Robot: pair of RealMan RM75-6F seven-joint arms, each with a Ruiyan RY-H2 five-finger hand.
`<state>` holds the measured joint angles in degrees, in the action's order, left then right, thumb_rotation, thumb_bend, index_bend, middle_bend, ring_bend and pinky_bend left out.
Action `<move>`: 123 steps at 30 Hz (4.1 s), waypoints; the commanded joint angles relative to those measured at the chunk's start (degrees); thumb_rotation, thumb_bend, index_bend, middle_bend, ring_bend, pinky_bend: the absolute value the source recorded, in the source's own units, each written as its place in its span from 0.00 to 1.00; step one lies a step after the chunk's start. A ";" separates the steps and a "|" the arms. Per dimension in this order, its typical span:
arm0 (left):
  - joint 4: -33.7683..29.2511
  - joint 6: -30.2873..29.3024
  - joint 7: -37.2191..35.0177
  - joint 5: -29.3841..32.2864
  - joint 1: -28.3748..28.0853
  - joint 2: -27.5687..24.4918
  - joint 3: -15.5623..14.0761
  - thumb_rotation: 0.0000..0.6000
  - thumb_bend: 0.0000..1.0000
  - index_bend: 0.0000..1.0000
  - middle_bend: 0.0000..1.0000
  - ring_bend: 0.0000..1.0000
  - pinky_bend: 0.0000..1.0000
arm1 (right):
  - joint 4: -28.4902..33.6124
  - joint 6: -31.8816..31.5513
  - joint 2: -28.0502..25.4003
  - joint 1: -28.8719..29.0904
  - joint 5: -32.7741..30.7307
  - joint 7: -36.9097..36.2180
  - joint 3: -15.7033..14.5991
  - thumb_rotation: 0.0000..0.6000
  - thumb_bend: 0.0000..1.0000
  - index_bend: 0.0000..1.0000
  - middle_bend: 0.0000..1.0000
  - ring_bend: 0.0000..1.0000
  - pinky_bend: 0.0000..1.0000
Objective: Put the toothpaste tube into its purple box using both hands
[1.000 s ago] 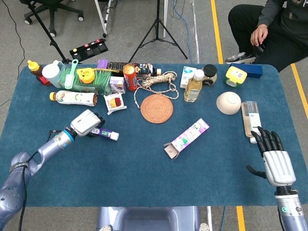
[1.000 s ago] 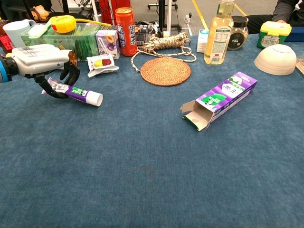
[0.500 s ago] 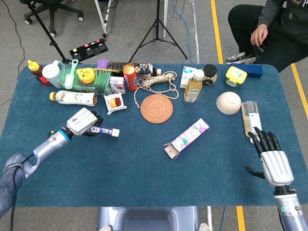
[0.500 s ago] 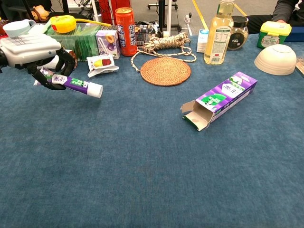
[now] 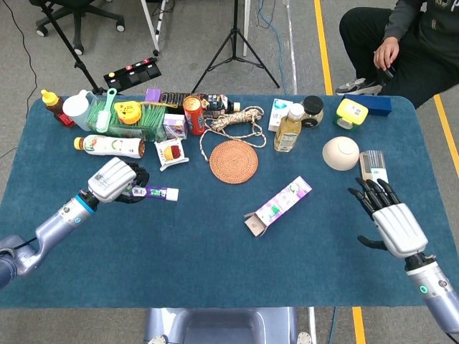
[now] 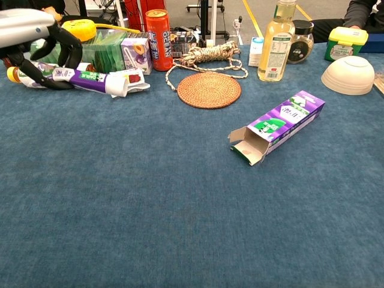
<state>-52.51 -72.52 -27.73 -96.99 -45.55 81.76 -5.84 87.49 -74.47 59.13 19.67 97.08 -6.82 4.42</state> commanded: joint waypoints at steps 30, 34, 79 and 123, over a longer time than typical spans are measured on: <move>-32.89 6.74 17.55 6.98 2.29 -20.65 6.82 1.00 0.42 0.70 0.61 0.53 0.76 | -13.78 30.24 13.79 26.72 1.01 3.82 0.51 1.00 0.00 0.11 0.05 0.00 0.13; -32.20 7.14 17.99 6.96 2.57 -19.82 7.07 1.00 0.42 0.70 0.61 0.53 0.76 | -13.56 31.61 14.76 28.75 1.57 8.31 0.40 1.00 0.00 0.11 0.05 0.00 0.13; -34.77 7.62 19.14 4.06 5.26 -19.81 8.73 1.00 0.42 0.70 0.61 0.53 0.76 | -17.46 23.12 17.43 28.25 -7.76 -4.62 -0.84 1.00 0.28 0.57 0.64 0.58 0.61; -48.71 20.09 43.02 19.41 -4.57 -14.55 16.73 1.00 0.42 0.70 0.61 0.53 0.75 | 21.85 17.78 12.04 41.69 -71.63 50.51 3.67 1.00 0.38 0.66 0.79 0.73 0.77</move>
<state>-101.13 -52.50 15.13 -77.65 -50.02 67.11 10.87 109.35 -56.54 71.05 61.25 25.56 43.66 8.15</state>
